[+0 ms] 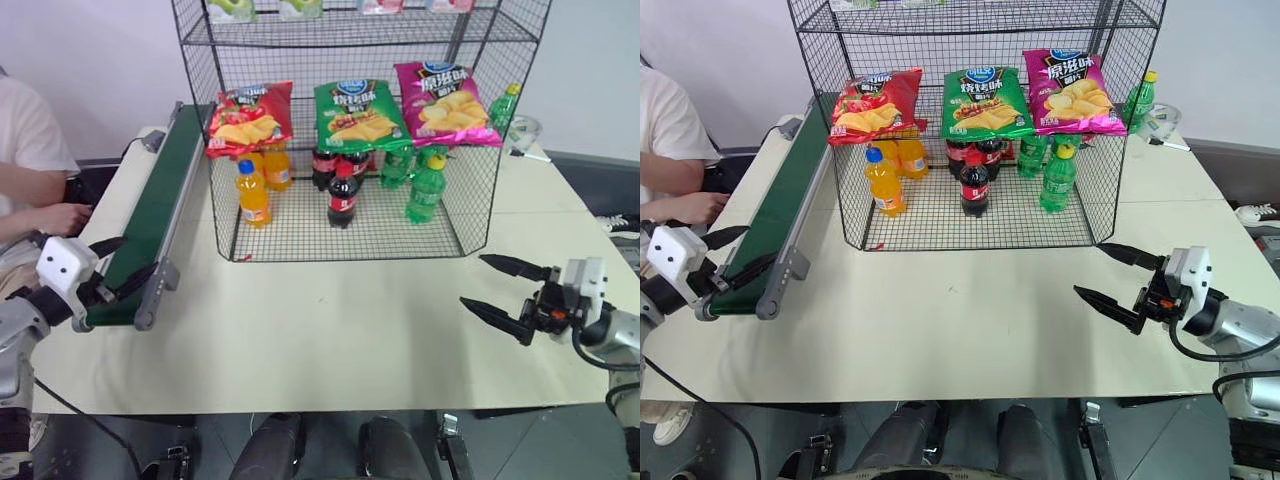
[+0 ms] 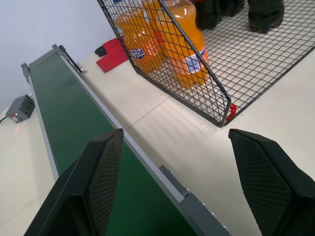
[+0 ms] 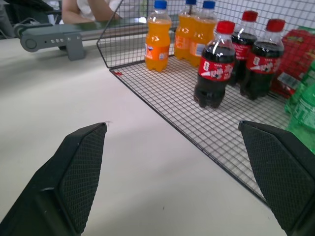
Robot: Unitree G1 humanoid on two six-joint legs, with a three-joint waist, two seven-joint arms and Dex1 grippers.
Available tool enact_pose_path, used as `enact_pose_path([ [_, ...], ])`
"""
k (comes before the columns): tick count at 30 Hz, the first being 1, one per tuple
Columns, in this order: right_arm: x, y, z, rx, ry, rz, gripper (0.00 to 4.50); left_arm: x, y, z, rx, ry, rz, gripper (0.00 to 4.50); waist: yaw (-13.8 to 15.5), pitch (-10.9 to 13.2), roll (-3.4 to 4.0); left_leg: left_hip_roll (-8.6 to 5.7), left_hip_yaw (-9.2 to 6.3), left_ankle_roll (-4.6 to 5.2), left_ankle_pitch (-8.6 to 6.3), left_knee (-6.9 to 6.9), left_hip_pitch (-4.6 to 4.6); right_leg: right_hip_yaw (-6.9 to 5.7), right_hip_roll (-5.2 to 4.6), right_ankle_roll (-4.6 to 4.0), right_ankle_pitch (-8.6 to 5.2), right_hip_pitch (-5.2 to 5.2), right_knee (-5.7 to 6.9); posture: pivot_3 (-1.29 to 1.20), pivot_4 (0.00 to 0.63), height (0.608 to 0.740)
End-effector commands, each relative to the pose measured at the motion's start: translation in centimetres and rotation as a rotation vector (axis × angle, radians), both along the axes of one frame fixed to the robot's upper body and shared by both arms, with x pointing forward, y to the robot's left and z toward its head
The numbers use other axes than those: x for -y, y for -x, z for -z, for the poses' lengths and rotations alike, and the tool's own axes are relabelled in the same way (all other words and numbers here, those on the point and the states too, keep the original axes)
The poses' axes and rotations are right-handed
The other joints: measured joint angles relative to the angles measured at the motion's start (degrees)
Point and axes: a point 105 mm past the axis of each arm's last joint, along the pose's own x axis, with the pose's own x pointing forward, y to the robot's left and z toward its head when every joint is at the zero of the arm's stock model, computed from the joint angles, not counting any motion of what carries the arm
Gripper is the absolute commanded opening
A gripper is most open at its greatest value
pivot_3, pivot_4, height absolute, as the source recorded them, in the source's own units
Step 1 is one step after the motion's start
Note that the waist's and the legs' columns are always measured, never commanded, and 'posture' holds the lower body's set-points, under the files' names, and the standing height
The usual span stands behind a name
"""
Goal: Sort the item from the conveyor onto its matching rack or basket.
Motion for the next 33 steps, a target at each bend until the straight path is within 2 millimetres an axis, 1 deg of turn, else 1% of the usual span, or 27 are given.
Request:
enact_pose_path([
  [1,0.6,0.0,-1.1,0.049,0.019,0.016,4.50,0.0,0.0,-1.1,0.042,-0.039,0.013,3.56,-0.02,0.00,0.00,0.00,0.00,0.00,0.00,0.00,0.00,0.00,0.00,0.00,0.00,0.00,0.00,0.00,0.150,0.740],
  [5,0.5,-0.2,-1.1,0.057,0.018,0.016,4.50,-0.1,0.0,-1.1,0.049,-0.035,0.018,3.56,-0.03,0.00,0.00,0.00,0.00,0.00,0.00,-0.01,0.00,0.00,0.00,0.00,0.00,0.00,0.00,0.00,0.150,0.740],
  [8,0.3,-0.3,-1.0,0.057,0.021,0.015,4.50,-0.4,-0.1,-0.8,0.018,-0.034,-0.003,3.56,-0.04,0.00,0.00,0.00,0.00,0.00,0.00,-0.02,0.00,0.00,0.00,0.00,0.00,0.00,0.00,0.00,0.150,0.740],
  [12,0.0,-0.3,-0.8,0.054,0.019,0.005,4.50,0.2,0.7,-0.9,0.012,0.036,0.045,3.56,-0.04,0.00,0.01,0.00,0.00,0.00,0.00,-0.02,0.00,0.00,0.00,0.00,0.00,0.00,0.00,0.00,0.150,0.740],
  [14,-0.1,-0.4,-0.9,0.056,0.019,0.004,4.50,0.0,0.8,-0.5,0.004,0.015,0.028,3.56,-0.05,0.00,0.00,0.00,0.00,0.00,0.00,-0.02,0.00,0.00,-0.01,-0.01,-0.01,-0.01,-0.01,0.00,0.150,0.740],
  [23,-0.3,-0.6,-1.0,0.057,0.019,-0.007,4.50,-0.2,1.3,-0.5,0.044,-0.018,0.023,3.56,-0.02,0.01,0.01,0.00,0.00,0.00,0.00,-0.05,0.00,0.00,-0.02,-0.05,-0.03,-0.01,-0.01,0.00,0.150,0.740],
  [29,-0.5,-0.8,-0.8,0.055,0.020,-0.017,4.50,-0.4,1.2,-1.0,0.101,-0.071,0.009,3.56,0.00,0.01,0.01,0.00,0.00,0.00,0.00,-0.05,0.00,0.00,-0.02,-0.06,-0.04,-0.04,-0.02,0.00,0.150,0.740],
  [33,-0.5,-0.8,-0.9,0.053,0.021,-0.020,4.50,-1.0,0.9,-1.1,0.100,-0.058,-0.024,3.56,0.00,0.01,0.01,0.00,0.00,0.00,0.00,-0.05,0.00,0.00,-0.02,-0.07,-0.04,-0.04,-0.02,0.00,0.150,0.740],
])
